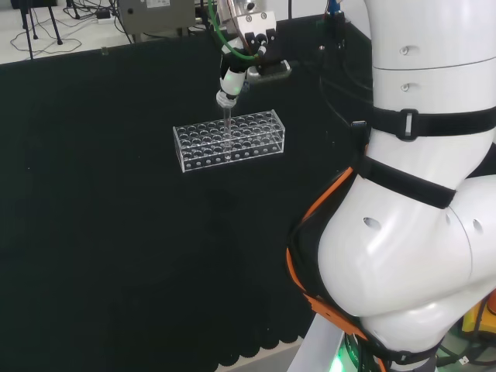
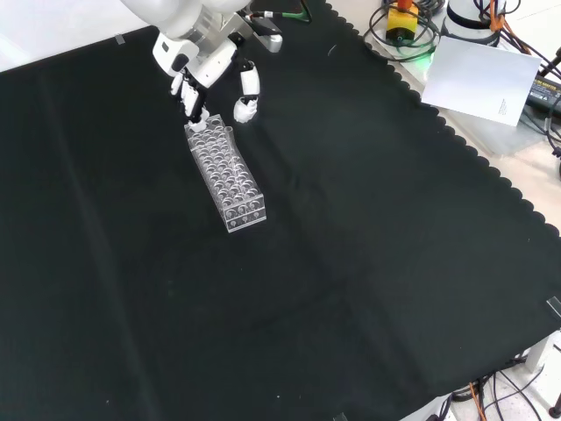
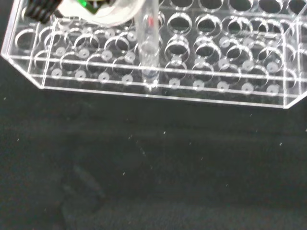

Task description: Pick up the test tube.

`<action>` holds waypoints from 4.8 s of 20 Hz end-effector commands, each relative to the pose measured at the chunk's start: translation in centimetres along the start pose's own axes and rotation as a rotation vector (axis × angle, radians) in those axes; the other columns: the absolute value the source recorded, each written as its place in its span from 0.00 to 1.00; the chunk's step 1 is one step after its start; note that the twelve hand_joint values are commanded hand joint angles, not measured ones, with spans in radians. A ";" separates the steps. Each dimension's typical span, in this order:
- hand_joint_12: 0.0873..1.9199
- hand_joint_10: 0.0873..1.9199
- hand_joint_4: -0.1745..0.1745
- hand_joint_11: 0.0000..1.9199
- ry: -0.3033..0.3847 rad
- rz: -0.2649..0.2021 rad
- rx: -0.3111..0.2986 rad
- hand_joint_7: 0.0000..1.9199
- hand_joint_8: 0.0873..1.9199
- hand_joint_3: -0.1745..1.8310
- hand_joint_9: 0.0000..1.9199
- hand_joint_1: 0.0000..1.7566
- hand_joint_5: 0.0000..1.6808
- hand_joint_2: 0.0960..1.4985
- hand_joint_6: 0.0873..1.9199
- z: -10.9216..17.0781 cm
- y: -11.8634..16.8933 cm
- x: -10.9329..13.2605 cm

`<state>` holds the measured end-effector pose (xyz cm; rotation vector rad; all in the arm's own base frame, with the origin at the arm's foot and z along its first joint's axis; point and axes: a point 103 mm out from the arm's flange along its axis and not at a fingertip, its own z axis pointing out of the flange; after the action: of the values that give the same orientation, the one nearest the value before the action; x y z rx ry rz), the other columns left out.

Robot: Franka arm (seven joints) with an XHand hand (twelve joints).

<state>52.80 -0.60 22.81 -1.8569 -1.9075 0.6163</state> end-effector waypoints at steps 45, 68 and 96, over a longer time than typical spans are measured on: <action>0.60 0.04 0.00 0.39 0.001 0.010 -0.213 0.74 0.29 0.36 0.73 0.81 0.79 0.41 0.22 1.5 3.7 3.1; 0.60 0.00 0.00 0.39 0.019 0.023 -0.257 0.76 0.28 0.41 0.77 0.82 0.81 0.36 0.20 0.1 0.9 2.2; 0.61 0.00 0.00 0.39 0.045 -0.009 -0.330 0.77 0.27 0.42 0.78 0.82 0.82 0.35 0.19 -7.7 -3.4 2.4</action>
<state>54.50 1.95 30.00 -2.0397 -2.0771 0.2745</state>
